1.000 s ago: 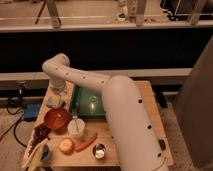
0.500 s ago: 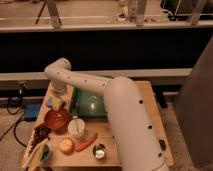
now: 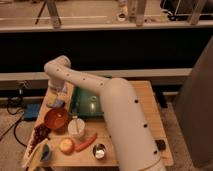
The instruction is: Wipe tray with sponge
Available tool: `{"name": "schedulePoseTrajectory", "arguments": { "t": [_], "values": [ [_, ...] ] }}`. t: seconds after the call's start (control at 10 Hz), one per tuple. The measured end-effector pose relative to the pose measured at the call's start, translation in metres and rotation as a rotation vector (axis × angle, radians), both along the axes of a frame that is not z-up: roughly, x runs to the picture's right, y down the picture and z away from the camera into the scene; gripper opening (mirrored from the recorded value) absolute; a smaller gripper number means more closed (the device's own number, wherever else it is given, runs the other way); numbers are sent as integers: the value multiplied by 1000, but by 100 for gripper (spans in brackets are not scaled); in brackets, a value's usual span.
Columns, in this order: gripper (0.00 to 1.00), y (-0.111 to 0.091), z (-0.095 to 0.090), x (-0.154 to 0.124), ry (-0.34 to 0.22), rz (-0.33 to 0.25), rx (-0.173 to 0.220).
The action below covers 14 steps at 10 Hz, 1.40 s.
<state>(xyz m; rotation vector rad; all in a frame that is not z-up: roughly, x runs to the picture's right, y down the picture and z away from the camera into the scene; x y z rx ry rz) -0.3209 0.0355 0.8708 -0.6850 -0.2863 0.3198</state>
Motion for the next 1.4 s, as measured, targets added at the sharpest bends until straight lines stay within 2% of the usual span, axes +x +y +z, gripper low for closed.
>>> {"name": "schedulePoseTrajectory", "arguments": {
  "t": [0.3, 0.4, 0.6, 0.9, 1.4],
  "values": [
    [80, -7, 4, -19, 11, 67, -15],
    [80, -5, 5, -29, 14, 74, -11],
    [80, 7, 18, -46, 38, 83, -1],
    [80, 19, 37, -38, 87, 77, -2],
    [80, 42, 66, -29, 131, 70, -42]
  ]
}}
